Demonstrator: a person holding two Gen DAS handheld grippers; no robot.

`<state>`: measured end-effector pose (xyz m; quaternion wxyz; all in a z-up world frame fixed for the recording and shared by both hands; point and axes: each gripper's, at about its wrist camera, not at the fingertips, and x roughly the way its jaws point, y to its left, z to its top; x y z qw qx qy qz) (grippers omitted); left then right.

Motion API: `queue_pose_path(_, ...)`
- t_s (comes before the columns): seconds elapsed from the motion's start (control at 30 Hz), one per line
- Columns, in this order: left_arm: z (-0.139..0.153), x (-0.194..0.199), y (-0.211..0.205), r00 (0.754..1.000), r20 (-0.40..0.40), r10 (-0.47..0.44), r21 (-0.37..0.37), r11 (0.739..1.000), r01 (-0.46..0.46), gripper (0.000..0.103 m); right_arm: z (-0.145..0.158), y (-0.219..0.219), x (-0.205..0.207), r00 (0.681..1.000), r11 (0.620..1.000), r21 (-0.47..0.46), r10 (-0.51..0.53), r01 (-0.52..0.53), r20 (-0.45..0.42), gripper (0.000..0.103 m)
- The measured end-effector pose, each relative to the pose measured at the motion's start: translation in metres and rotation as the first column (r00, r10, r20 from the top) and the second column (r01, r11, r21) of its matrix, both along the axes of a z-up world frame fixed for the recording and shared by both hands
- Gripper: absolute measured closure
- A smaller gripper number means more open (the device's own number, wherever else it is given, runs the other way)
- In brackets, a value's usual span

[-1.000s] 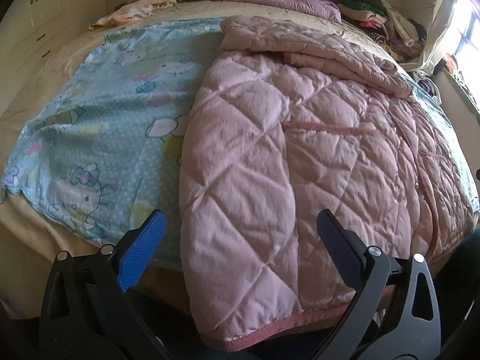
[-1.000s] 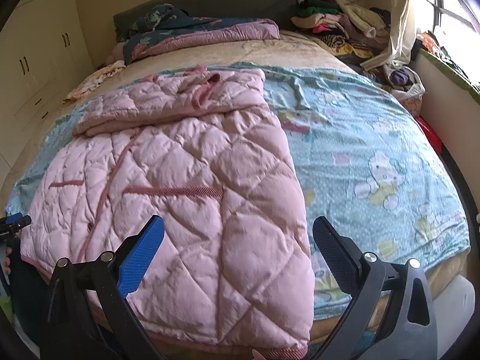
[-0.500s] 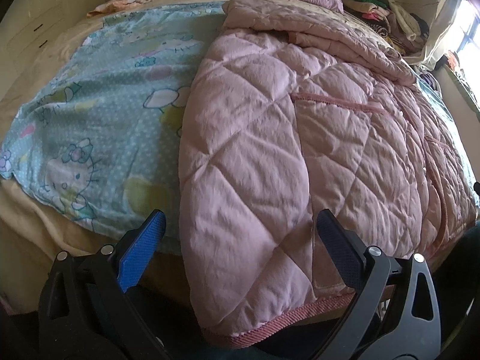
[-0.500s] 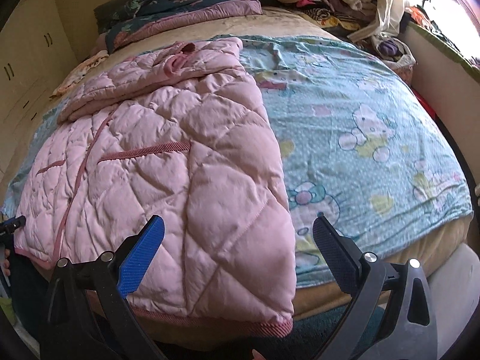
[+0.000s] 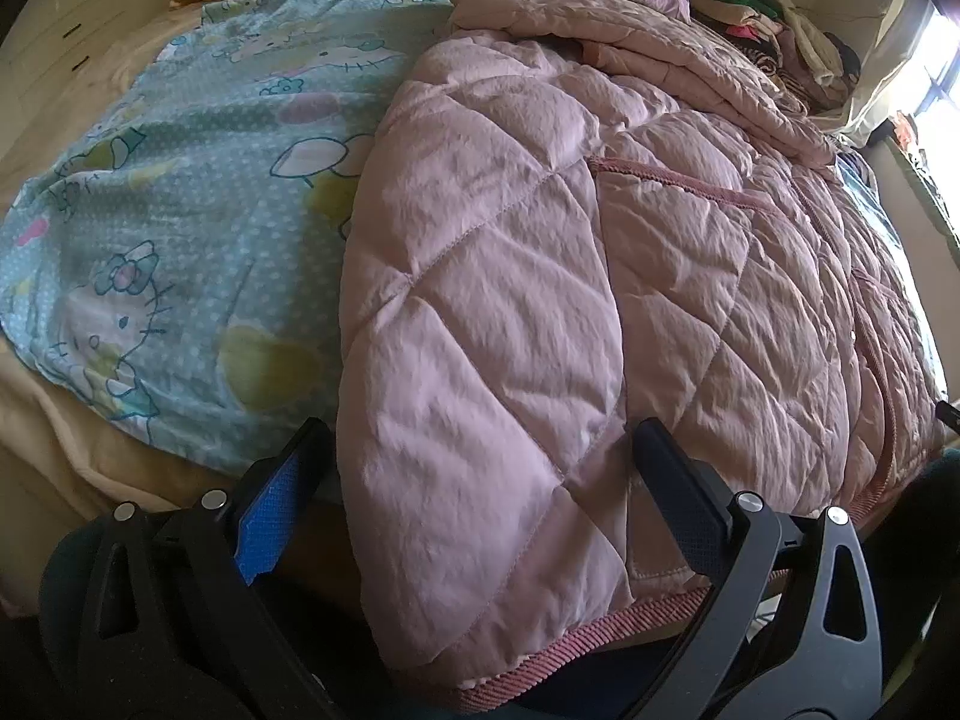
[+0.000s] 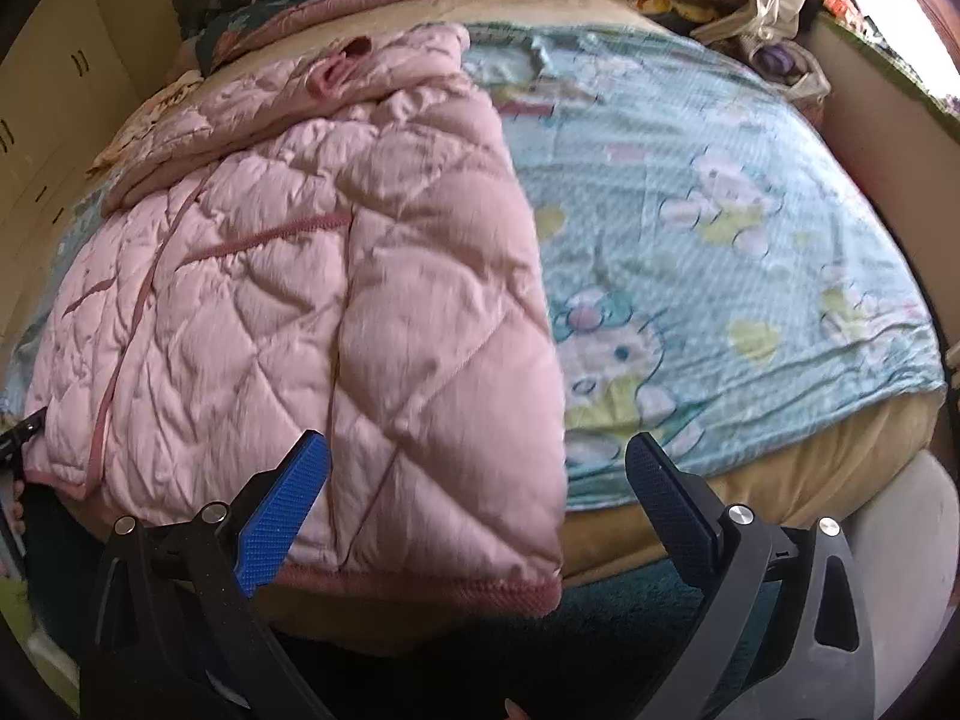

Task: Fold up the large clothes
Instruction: 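Lower both grippers to the ribbed hem and grasp it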

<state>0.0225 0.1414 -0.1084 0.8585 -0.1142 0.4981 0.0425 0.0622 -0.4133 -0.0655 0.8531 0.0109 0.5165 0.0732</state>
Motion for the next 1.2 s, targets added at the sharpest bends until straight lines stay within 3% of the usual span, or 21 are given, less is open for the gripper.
queue_pose_path(0.2, 0.001, -0.006, -0.004, 1.000, 0.007, -0.013, -0.015, 1.000, 0.013, 0.009, -0.012, 0.007, 0.006, 0.996, 1.000, 0.001, 0.024, -0.024, -0.081, 0.007)
queue_pose_path(0.37, 0.000, -0.012, -0.012, 0.999, 0.006, -0.034, -0.027, 0.999, 0.034, 0.009, -0.021, 0.024, -0.004, 0.988, 0.994, -0.042, 0.098, -0.104, -0.117, 0.022)
queue_pose_path(0.5, -0.001, -0.014, -0.014, 0.999, 0.013, -0.043, -0.034, 0.998, 0.043, 0.009, -0.019, 0.029, -0.012, 0.986, 0.987, -0.053, 0.146, -0.151, -0.084, 0.034)
queue_pose_path(0.63, -0.001, -0.015, -0.013, 0.999, 0.021, -0.042, -0.043, 0.998, 0.043, 0.009, -0.009, 0.026, -0.020, 0.986, 0.985, -0.020, 0.169, -0.169, -0.013, 0.061)
queue_pose_path(0.8, 0.000, -0.017, -0.013, 0.998, 0.043, -0.039, -0.047, 0.998, 0.041, 0.012, 0.006, 0.023, -0.031, 0.978, 0.980, 0.019, 0.194, -0.196, 0.073, 0.075)
queue_pose_path(1.03, 0.007, -0.020, -0.018, 0.996, 0.074, -0.058, -0.017, 0.998, 0.060, 0.046, 0.054, 0.015, -0.034, 0.933, 0.963, 0.097, 0.216, -0.253, 0.289, 0.084)
queue_pose_path(1.17, 0.011, -0.021, -0.020, 0.994, 0.093, -0.062, 0.003, 0.998, 0.062, 0.069, 0.077, 0.015, -0.026, 0.915, 0.957, 0.131, 0.201, -0.260, 0.349, 0.085)
queue_pose_path(1.2, 0.012, -0.022, -0.019, 0.993, 0.098, -0.062, -0.003, 0.998, 0.063, 0.071, 0.081, 0.015, -0.023, 0.913, 0.955, 0.141, 0.195, -0.259, 0.358, 0.085)
